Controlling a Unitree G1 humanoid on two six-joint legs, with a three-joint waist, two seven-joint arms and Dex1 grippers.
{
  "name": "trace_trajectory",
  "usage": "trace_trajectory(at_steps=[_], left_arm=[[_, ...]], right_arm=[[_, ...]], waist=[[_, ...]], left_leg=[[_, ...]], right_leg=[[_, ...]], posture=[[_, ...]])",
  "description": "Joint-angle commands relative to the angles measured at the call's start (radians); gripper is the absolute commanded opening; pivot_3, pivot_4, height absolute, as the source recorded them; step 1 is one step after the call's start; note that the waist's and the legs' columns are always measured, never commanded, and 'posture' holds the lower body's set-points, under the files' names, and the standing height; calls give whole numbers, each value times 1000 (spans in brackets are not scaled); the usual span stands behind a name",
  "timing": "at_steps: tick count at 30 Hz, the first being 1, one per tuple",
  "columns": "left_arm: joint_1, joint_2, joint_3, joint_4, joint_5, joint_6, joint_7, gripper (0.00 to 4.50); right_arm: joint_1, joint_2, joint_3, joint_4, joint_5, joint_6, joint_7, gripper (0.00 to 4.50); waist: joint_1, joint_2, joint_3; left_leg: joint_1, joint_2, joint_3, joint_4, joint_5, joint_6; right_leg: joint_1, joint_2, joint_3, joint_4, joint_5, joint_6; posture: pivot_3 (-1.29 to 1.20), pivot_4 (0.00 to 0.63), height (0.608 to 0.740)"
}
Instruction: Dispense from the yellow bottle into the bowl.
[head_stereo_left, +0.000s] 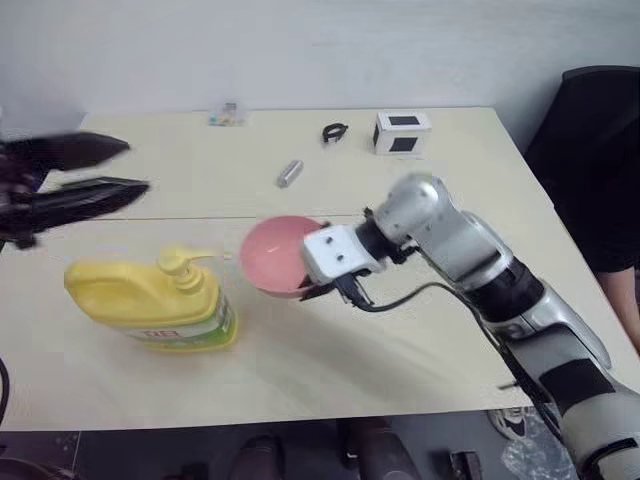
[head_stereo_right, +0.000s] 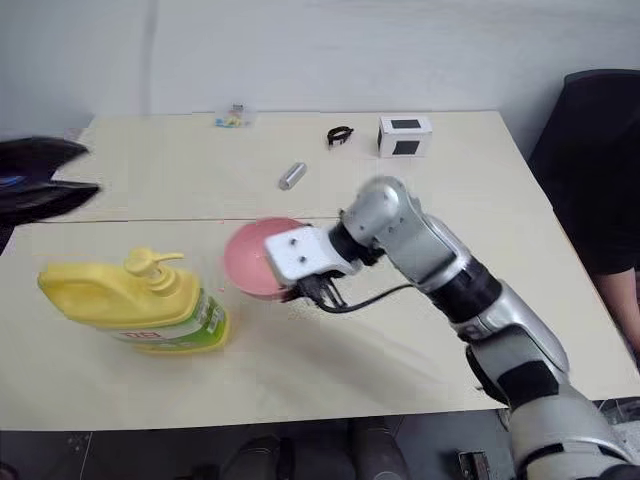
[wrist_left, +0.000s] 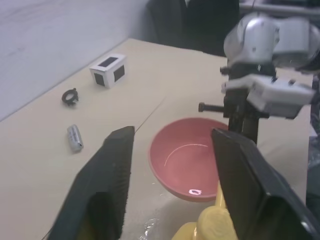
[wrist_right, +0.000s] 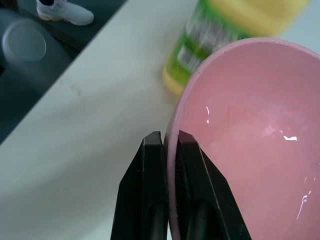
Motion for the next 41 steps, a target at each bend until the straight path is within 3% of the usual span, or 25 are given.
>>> trace_trajectory(at_steps=[1, 3, 7, 10, 14, 19, 23, 26, 28, 32, 36, 41], left_arm=[[19, 74, 232, -26, -64, 199, -65, 3886], [108, 93, 378, -89, -14, 317, -145, 4477], [342, 90, 665, -211, 60, 485, -307, 4477], [663, -1, 871, -323, 201, 396, -482, 4477], [889, -102, 971, -367, 265, 270, -591, 4477], [932, -131, 973, -351, 228, 217, -587, 4500], [870, -103, 924, -315, 170, 228, -536, 4500], [852, -103, 882, -302, 158, 213, -519, 4500], [866, -109, 851, -277, 183, 174, -526, 4500], [894, -111, 835, -225, 220, 123, -548, 4500], [909, -99, 829, -182, 248, 82, -568, 4500], [904, -90, 748, -136, 307, -19, -572, 4500]], right_arm=[[83, -33, -54, 11, -53, -83, -100, 0], [149, -49, -68, 45, -87, -128, -163, 0], [220, -63, -93, 130, -143, -224, -266, 0], [244, -68, -94, 209, -179, -299, -308, 0], [263, -45, -95, 256, -181, -313, -312, 0], [276, -32, -111, 253, -147, -272, -268, 1496], [267, -52, -164, 203, -75, -162, -208, 2876], [251, -174, -254, 94, 73, -22, -30, 3853], [217, -324, -343, 74, 233, 49, 123, 4469], [128, -542, -398, 241, 377, 104, 174, 4469], [110, -726, -354, 364, 502, 105, 174, 4469], [142, -780, -326, 407, 552, 45, 174, 4469]], waist=[[-2, 0, 0], [-3, 0, 0], [-5, -1, 1], [-8, 0, 2], [-6, -3, 1], [-5, -3, 1], [-4, -3, 1], [0, 0, 4], [5, 3, 5], [3, 6, 7], [-2, 6, 7], [-8, 7, 8]], left_leg=[[0, 0, 1, 0, 0, -1], [1, -1, 2, -1, 0, -1], [3, -3, 3, 0, 0, -2], [6, -5, 4, 1, 0, -2], [15, -4, 3, -1, 1, -4], [20, -4, 2, -1, 2, -5], [22, -3, 1, -1, 2, -5], [21, 0, -1, -1, 1, -4], [20, -1, -1, -1, 0, -2], [20, -1, 1, -1, -3, 1], [20, 4, 2, -1, -6, -1], [21, 6, 6, -2, -8, -2]], right_leg=[[0, 0, 0, -1, 0, 0], [0, 1, 0, -1, 0, 0], [0, 4, 0, -1, 0, 1], [1, 3, 1, 0, -1, 0], [7, 4, 3, 2, -4, -6], [11, 5, 4, 7, -5, -9], [15, 5, 3, 7, -5, -8], [15, 4, 3, 6, -3, -6], [15, 3, 2, 6, -3, -5], [15, 1, 1, -1, -2, -4], [17, 6, 1, -6, -4, -6], [16, 15, 3, -7, -4, -6]], posture=[[0, 150, 740], [0, 150, 740], [0, 150, 740], [0, 150, 740], [0, 150, 740], [0, 150, 740], [0, 150, 740], [0, 150, 740], [0, 150, 740], [0, 150, 740], [0, 150, 740], [0, 150, 740]])
